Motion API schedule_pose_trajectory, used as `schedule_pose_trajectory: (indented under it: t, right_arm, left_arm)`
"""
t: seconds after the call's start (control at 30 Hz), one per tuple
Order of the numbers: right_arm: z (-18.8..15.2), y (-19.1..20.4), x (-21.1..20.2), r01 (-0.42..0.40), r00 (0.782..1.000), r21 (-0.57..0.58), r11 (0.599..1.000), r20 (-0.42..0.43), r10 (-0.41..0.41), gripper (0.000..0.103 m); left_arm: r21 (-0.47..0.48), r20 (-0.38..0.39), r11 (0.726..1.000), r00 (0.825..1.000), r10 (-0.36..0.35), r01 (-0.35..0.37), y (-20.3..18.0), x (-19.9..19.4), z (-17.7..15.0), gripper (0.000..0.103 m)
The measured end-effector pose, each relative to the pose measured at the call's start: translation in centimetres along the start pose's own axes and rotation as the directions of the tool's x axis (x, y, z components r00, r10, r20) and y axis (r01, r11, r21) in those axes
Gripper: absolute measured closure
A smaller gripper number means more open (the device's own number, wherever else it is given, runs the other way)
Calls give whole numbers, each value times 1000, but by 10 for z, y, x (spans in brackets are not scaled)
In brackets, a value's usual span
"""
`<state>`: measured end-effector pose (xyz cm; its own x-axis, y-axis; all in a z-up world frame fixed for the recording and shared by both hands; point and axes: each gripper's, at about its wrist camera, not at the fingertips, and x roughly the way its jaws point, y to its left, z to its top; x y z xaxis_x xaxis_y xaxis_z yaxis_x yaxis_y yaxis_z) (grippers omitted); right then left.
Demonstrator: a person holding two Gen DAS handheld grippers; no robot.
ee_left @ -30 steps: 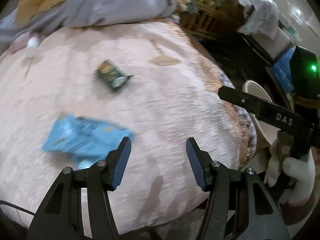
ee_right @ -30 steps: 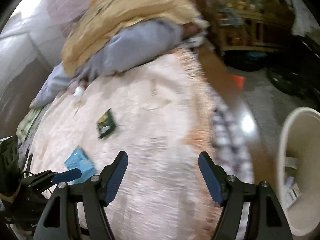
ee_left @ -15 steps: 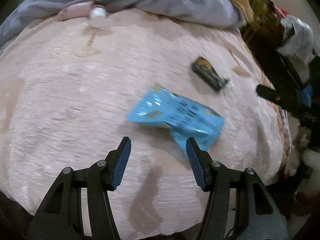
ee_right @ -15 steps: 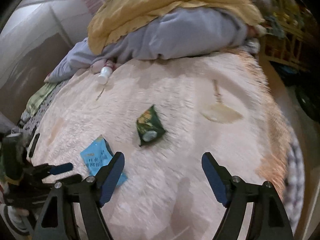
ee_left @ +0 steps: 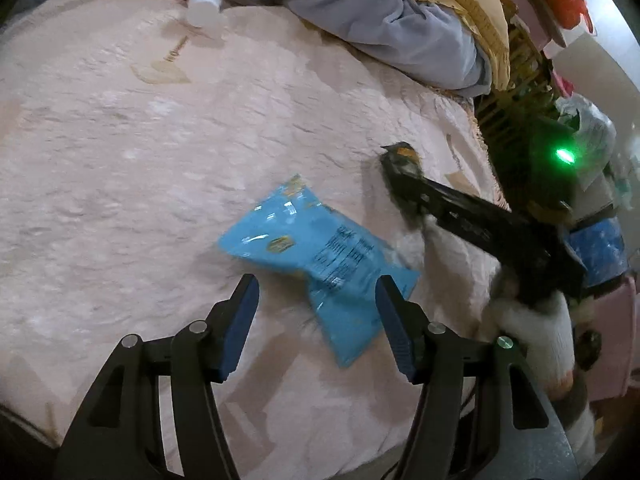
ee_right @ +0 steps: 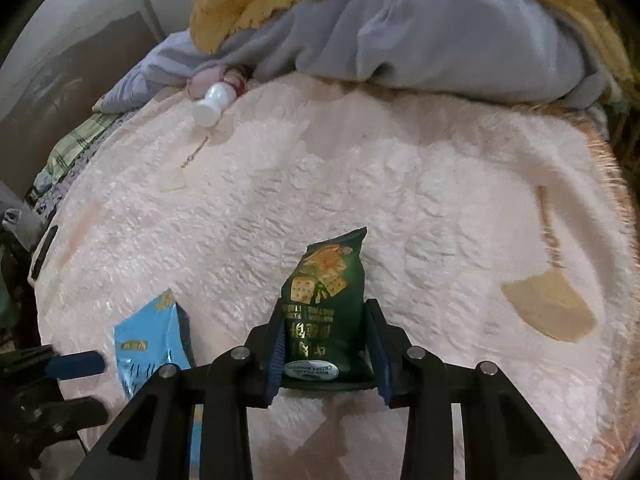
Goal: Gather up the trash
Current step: 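Grasp the green snack bag with the right tool while the left grasps the blue packet, then carry the green snack bag and blue packet over the cream bucket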
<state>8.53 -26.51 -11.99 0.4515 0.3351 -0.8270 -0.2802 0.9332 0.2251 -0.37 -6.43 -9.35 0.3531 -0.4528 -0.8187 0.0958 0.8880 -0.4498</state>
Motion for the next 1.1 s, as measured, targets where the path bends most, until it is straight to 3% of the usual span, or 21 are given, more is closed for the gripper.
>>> schedule_pose_trajectory:
  t: [0.1, 0.27, 0.43, 0.63, 1.1]
  right_arm:
    - [-10, -9, -27, -4, 999, 17, 1000, 49, 3, 68]
    - [-28, -27, -62, 15, 997, 50, 999, 73, -19, 68]
    - [-47, -43, -92, 37, 993, 87, 996, 105, -46, 68]
    - [-66, -51, -120, 52, 987, 114, 992, 143, -68, 68]
    - [-104, -86, -177, 103, 969, 223, 969, 200, -149, 68]
  left_arm:
    - [-23, -5, 1000, 1000, -18, 18, -10, 21, 9, 41]
    - [-14, -38, 1000, 999, 19, -20, -27, 54, 19, 41]
    - [25, -12, 1000, 1000, -18, 18, -41, 48, 21, 49]
    - [147, 45, 989, 999, -4, -2, -71, 23, 18, 50]
    - [350, 73, 937, 997, -19, -7, -157, 16, 2, 50]
